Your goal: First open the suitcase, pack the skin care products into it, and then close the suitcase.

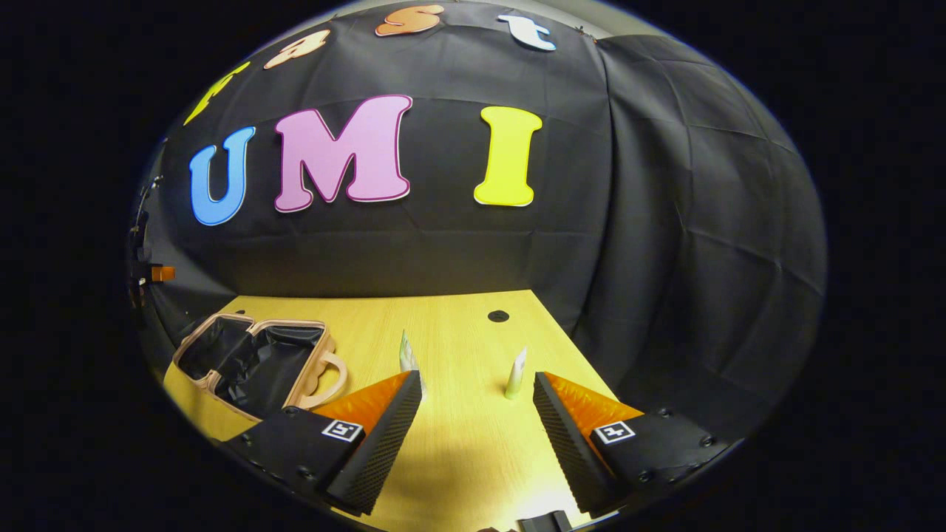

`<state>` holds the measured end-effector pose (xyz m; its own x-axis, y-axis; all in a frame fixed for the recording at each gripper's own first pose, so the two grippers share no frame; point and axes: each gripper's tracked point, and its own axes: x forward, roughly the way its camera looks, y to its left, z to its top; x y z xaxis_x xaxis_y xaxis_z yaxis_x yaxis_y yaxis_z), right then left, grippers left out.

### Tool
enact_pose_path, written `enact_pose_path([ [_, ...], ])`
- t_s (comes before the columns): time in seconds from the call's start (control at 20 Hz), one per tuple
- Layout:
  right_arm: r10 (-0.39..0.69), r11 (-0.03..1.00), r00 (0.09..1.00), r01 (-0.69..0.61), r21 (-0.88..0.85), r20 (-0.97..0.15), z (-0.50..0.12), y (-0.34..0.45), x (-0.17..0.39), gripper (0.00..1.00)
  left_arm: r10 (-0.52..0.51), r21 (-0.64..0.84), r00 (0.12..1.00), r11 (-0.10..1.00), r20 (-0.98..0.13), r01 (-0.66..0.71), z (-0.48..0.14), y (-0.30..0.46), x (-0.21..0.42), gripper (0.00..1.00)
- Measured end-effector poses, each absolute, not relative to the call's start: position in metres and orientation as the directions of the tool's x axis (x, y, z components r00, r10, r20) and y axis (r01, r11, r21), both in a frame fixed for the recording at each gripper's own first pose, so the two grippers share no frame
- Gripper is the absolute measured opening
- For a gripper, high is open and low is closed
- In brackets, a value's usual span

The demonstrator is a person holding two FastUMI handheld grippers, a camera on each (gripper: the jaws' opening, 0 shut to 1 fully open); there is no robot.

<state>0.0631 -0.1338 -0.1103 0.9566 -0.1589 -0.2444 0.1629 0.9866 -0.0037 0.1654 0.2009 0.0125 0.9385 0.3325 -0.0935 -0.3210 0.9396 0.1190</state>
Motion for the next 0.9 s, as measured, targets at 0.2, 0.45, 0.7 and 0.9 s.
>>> enact_pose_path([
  [0.2, -0.17, 0.985, 0.96, 0.172, -0.007, -0.223, -0.109, -0.159, 0.07, 0.97, 0.165, 0.075, 0.986, 0.984, -0.013, -0.164, 0.017, 0.058, 0.16, 0.97],
  [0.45, -0.19, 0.979, 0.955, 0.201, 0.03, -0.228, -0.113, -0.186, 0.08, 0.97, -0.033, 0.01, 0.999, 0.999, -0.015, 0.033, -0.029, -0.086, 0.166, 0.97],
  [0.7, -0.21, 0.974, 0.947, 0.225, 0.032, -0.244, -0.127, -0.215, 0.084, 0.97, -0.202, -0.008, 0.974, 0.979, -0.099, 0.202, -0.105, -0.197, 0.173, 0.97],
  [0.9, -0.211, 0.972, 0.939, 0.231, 0.043, -0.272, -0.148, -0.229, 0.093, 0.96, -0.273, -0.004, 0.945, 0.961, -0.182, 0.277, -0.152, -0.248, 0.202, 0.98],
])
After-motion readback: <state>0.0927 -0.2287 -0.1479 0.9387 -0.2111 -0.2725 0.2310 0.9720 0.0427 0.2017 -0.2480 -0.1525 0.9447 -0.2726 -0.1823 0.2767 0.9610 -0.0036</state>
